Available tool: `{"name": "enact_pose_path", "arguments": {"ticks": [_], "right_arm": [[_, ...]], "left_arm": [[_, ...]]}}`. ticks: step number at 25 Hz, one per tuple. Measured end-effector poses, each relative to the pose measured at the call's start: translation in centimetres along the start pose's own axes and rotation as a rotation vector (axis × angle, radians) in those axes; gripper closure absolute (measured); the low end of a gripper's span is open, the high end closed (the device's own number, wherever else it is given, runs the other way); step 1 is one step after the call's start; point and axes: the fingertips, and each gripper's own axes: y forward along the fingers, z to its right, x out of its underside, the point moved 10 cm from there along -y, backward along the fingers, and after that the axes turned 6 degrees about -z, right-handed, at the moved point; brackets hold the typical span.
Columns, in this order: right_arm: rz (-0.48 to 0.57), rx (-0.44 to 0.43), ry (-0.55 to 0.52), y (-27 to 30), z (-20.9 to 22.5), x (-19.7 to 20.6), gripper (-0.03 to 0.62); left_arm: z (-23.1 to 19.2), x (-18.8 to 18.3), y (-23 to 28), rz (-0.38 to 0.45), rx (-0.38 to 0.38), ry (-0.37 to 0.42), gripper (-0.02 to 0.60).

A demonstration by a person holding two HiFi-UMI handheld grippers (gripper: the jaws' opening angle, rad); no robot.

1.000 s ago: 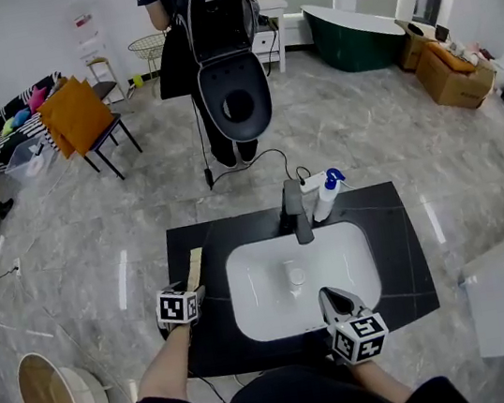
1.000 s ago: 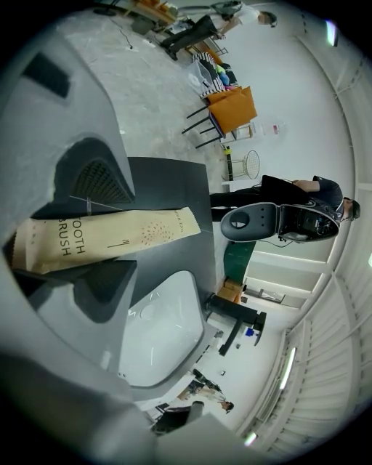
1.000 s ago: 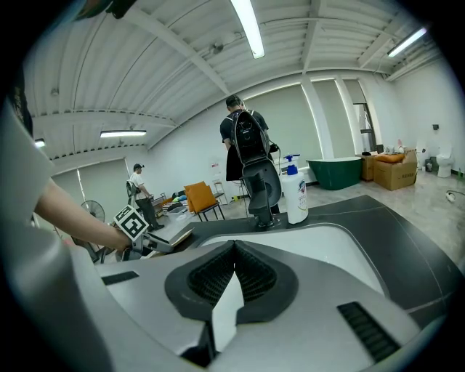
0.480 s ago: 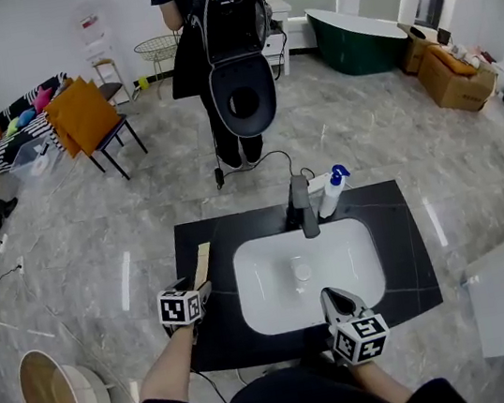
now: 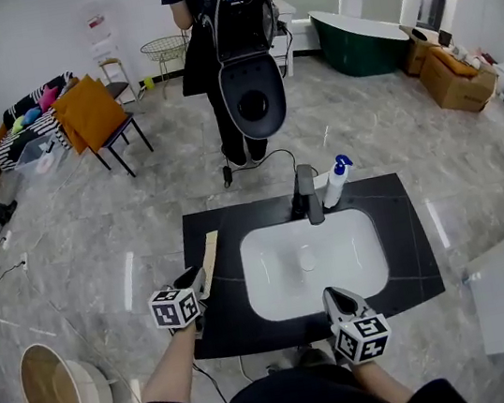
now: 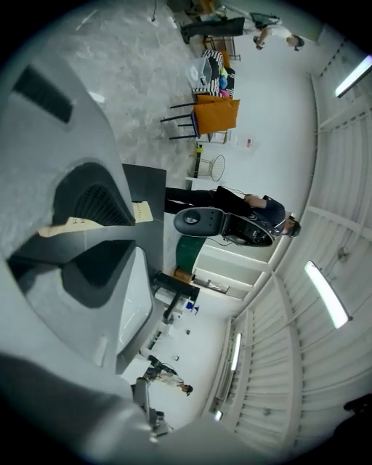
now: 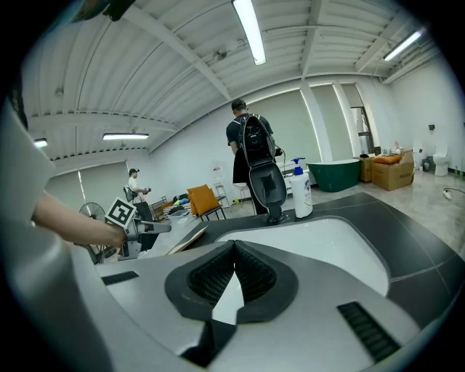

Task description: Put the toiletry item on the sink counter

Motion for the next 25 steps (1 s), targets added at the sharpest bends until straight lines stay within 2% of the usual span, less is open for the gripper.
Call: {"name": "enact_pose_path", "arguments": {"ticks": [4,14,19,25], "right_arm": [[0.004,0.006,0.002,-1.2,-0.9,0.8,0.594],[0.027,-0.011,-0.031,-3.5,-2.6,2.0,0.594],[0.061,-0.033,-0.03,-4.1,-3.3,1.9,0.594],[0.067,-0.088,-0.053,-3.9,-4.0,1.4,0.594]], "left_arm": [[1.0,-0.1,-2.6,0.088,0.044,-0.005,0.571],[4.7,0.8,-9.1,0.275,0.165,0.018,0.571],[6.4,1.8,-12.7,0.342,0.159,0.043,0.572],[8.5,3.0,-16.5,0.368,0.132,0.091,0.572]]}}
